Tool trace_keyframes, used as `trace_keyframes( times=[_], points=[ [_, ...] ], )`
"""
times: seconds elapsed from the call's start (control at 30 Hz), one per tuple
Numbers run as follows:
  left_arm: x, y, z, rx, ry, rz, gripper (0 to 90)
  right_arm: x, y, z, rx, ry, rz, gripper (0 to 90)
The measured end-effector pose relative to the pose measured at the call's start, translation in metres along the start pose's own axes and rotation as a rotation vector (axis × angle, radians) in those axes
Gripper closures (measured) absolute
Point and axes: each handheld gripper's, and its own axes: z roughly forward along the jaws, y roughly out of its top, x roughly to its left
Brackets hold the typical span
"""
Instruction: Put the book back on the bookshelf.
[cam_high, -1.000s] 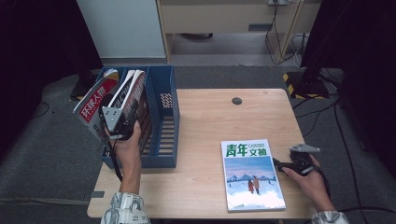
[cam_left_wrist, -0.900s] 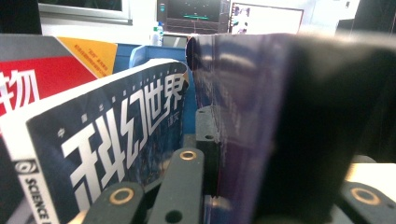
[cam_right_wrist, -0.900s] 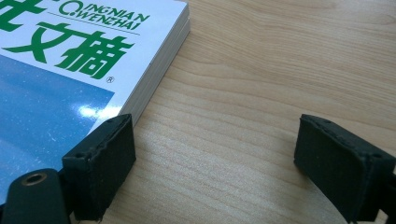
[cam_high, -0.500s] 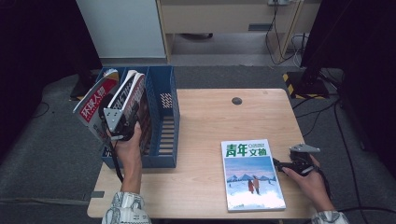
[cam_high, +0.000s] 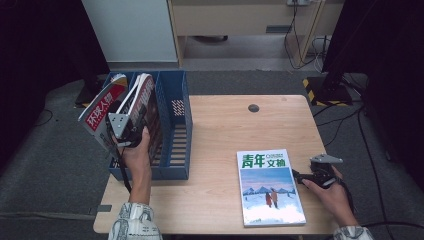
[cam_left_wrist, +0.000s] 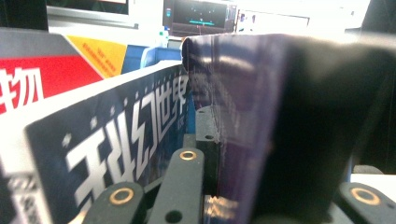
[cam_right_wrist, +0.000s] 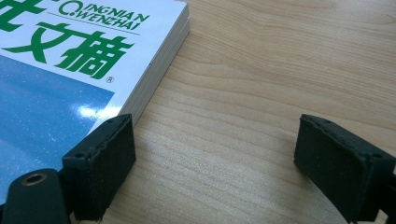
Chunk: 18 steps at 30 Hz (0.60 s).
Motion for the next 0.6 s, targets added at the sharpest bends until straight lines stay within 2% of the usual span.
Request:
trace_keyframes(
  times=[0.3,0.5,0.6],
  points=[
    [-0.002,0.000,0.010,0.000,0.018,0.000,83.9,0.000,0.000,0.000,0.000,0.000,0.000,12.7],
    [-0.002,-0.002,0.011,-0.001,0.036,0.023,83.8,0.000,0.000,0.000,0.000,0.000,0.000,12.7],
    [0.000,0.000,0.010,-0.001,0.045,0.022,83.8,0.000,0.000,0.000,0.000,0.000,0.000,12.7]
  ],
)
